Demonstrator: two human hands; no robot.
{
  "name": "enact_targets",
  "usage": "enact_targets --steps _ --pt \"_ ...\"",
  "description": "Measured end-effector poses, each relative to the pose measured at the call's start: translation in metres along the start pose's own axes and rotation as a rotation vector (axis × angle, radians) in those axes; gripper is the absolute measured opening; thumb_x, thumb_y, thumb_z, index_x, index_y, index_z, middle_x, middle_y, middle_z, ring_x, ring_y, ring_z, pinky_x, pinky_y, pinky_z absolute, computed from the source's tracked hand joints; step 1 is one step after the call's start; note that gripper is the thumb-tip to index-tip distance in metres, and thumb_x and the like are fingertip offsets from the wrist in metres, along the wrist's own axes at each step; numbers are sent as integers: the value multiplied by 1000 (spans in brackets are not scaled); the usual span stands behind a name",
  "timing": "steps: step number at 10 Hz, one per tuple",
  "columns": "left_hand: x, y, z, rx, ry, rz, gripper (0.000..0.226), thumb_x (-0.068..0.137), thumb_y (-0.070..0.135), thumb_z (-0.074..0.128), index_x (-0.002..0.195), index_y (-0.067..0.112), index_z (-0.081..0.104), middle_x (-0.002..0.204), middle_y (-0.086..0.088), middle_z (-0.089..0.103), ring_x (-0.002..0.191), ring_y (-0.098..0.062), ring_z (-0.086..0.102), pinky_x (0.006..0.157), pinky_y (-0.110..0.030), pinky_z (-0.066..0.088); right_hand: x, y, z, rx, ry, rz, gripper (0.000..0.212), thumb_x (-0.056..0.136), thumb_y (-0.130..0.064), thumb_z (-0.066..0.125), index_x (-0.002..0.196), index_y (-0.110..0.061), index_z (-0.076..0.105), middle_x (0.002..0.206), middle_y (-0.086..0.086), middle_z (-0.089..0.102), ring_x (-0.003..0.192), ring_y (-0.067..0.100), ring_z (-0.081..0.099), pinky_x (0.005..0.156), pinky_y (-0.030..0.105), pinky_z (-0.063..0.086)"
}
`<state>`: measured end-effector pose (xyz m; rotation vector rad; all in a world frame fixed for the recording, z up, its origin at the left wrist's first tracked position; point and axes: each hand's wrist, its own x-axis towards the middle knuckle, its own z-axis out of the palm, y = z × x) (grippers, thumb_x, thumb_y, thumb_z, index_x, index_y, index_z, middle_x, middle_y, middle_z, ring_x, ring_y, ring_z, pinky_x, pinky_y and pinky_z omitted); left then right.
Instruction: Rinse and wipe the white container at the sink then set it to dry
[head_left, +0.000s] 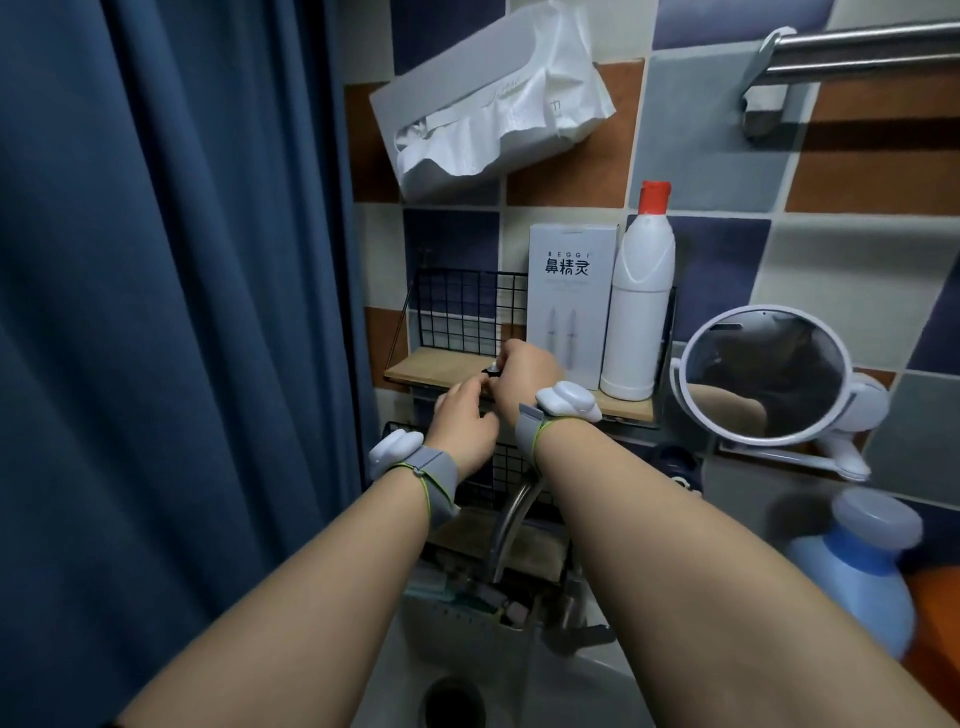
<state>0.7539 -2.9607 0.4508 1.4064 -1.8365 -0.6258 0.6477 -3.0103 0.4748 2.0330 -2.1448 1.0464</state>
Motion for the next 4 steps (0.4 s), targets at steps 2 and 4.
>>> enact_targets --steps 2,4 --pt "3 -2 3 32 -11 2 60 96 5 44 154 14 32 160 -9 36 149 -31 20 117 -37 23 -2 -5 -5 -19 -78 26 4 89 -14 58 85 -15 57 75 5 57 67 26 55 55 27 35" --pt "-5 -3 -5 -70 89 3 57 95 11 55 150 13 39 156 -10 39 147 -31 28 118 -39 26 -22 -1 -25 135 20 51 34 86 -4 58 117 -12 65 114 12 69 102 31 64 74 29 44"
